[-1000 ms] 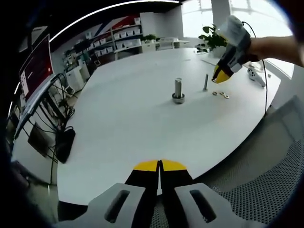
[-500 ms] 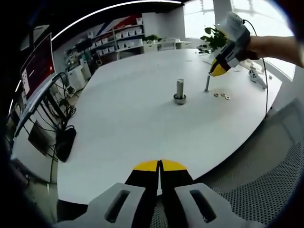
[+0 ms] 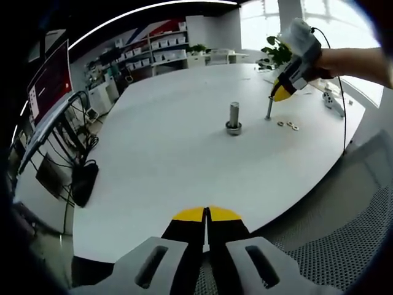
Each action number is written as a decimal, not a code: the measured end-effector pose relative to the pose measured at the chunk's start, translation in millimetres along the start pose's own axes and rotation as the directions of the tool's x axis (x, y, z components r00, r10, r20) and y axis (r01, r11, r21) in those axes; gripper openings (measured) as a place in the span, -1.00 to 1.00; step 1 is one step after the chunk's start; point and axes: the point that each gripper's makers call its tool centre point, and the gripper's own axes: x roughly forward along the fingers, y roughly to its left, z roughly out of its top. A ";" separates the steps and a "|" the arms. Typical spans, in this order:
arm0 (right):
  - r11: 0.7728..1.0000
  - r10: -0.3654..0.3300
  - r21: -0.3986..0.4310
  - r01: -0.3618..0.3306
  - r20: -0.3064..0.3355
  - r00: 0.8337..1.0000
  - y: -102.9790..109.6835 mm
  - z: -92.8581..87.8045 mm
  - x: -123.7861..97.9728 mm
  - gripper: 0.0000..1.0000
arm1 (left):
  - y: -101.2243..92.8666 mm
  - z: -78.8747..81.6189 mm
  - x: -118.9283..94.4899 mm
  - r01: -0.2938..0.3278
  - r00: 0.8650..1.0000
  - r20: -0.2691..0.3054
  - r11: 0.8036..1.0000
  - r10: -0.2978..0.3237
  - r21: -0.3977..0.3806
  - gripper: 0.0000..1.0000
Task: Place the washer onto the threaded stud by aligning its center hole with the stud, sliding it down to the base, and recovering from edge contact or off-axis alignment until the washer reaches the visible bottom stop.
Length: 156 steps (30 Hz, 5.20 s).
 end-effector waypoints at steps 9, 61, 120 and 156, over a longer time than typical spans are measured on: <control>1.000 0.012 -0.009 -0.012 -0.022 1.000 1.5 -2.9 6.7 -0.72 | 0.4 -0.2 0.1 0.000 1.000 -0.001 1.000 0.000 -0.008 -1.00; 0.985 0.165 -0.028 -0.171 -0.155 0.974 29.2 -55.8 28.0 -0.56 | 1.7 -0.8 -0.9 0.010 1.000 0.006 0.999 -0.010 -0.031 -1.00; 0.988 0.154 -0.007 -0.155 -0.085 0.984 21.6 -38.0 3.9 -0.94 | 3.2 1.0 -1.7 0.004 1.000 0.017 0.999 -0.004 -0.042 -1.00; 0.985 0.159 -0.040 -0.167 -0.156 0.975 22.2 -49.6 23.9 -0.60 | 3.3 1.6 -1.5 0.005 1.000 0.024 0.999 -0.004 -0.046 -1.00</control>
